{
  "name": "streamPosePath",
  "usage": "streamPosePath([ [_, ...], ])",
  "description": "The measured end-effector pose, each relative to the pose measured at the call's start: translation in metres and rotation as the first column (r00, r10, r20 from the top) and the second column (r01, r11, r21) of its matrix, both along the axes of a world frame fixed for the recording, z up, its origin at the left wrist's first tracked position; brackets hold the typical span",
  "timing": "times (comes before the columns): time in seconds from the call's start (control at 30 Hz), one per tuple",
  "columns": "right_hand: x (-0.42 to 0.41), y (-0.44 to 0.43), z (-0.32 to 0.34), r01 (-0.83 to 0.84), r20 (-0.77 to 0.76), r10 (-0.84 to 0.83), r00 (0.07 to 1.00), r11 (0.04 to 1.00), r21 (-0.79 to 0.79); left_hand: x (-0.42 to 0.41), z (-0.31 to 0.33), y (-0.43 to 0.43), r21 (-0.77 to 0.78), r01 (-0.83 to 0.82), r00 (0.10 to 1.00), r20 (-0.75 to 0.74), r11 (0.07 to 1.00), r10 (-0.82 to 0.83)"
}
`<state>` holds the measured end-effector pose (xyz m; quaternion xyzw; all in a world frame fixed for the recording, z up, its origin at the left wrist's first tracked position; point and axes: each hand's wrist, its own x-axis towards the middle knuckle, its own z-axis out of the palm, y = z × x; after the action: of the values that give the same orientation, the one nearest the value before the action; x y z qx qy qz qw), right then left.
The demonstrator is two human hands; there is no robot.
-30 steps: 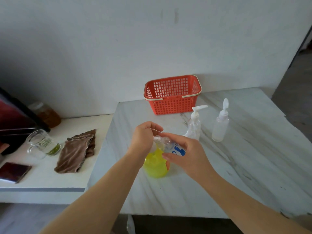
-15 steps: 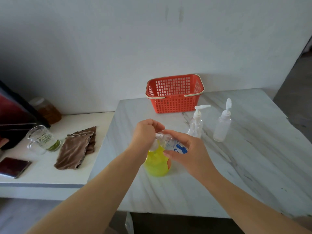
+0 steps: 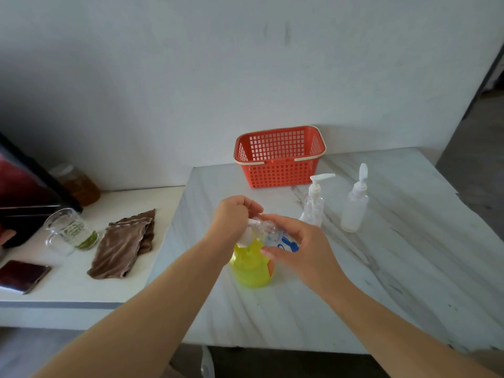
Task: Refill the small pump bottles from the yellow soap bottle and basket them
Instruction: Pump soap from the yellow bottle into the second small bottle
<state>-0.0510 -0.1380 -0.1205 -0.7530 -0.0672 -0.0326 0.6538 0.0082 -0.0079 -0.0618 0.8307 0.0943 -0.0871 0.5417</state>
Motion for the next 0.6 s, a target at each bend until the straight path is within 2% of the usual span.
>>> streamPosePath([
  [0.6, 0.001, -0.003, -0.001, 0.028, -0.029, -0.028, 0.999, 1.000, -0.005, 0.001, -0.009, -0.003, 0.008, -0.021, 1.000, -0.016, 1.000, 0.021],
])
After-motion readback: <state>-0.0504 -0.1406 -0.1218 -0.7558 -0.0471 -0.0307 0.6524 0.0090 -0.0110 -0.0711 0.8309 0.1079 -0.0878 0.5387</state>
